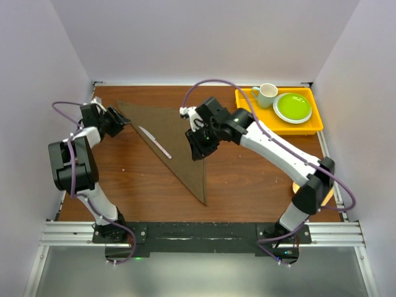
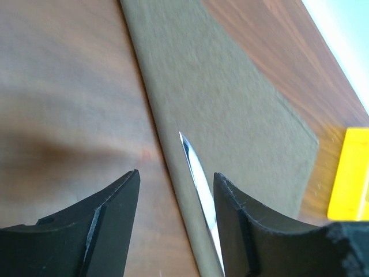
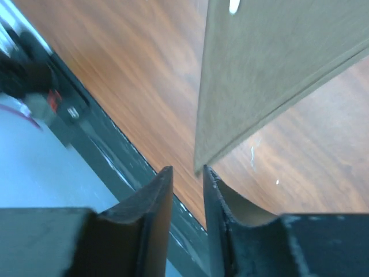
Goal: Fold the napkin, place the utensils inside, and roll it up
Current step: Place the utensil onto the napkin, then fold the napkin
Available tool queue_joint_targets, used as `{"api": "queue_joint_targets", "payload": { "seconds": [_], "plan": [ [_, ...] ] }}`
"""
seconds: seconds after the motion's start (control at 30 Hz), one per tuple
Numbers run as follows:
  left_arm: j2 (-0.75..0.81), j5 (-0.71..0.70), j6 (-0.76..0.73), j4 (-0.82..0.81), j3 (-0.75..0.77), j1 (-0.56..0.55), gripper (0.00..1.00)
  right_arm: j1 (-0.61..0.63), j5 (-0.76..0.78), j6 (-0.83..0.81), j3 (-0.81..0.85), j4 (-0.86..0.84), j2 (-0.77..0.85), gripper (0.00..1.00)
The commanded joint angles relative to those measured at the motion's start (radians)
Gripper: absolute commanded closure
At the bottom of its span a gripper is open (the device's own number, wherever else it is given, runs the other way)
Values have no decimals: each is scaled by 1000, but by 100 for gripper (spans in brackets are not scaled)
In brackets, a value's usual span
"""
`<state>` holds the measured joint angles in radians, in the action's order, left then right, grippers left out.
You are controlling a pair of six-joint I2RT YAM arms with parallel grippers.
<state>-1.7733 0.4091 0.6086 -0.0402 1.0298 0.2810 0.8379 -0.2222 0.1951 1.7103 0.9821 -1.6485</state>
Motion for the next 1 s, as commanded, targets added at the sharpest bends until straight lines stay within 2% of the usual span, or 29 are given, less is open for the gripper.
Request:
{"api": "queue_joint_targets", "payload": {
  "seconds": [0.0, 0.13, 0.2, 0.4, 0.7, 0.97],
  "plan": [
    [-115, -18, 16, -95, 130, 9, 43, 3, -72, -100, -75, -19, -126, 77],
    [-202, -33, 62, -116, 220, 6, 43, 4, -83, -144, -69, -26, -220, 87],
    [-242, -62, 68, -110, 248, 9, 43, 4, -141, -151, -49, -46, -284, 92],
    [-340, -121, 79, -119, 351, 9, 46, 6, -235, -172, 31, -39, -442, 100],
    [-454, -217, 134, -161, 458, 12, 51, 4, -214, -180, -24, -40, -438, 100],
    [-554, -213, 141, -164, 572, 14, 54, 4, -244, -172, -58, -66, -461, 100]
  ]
}}
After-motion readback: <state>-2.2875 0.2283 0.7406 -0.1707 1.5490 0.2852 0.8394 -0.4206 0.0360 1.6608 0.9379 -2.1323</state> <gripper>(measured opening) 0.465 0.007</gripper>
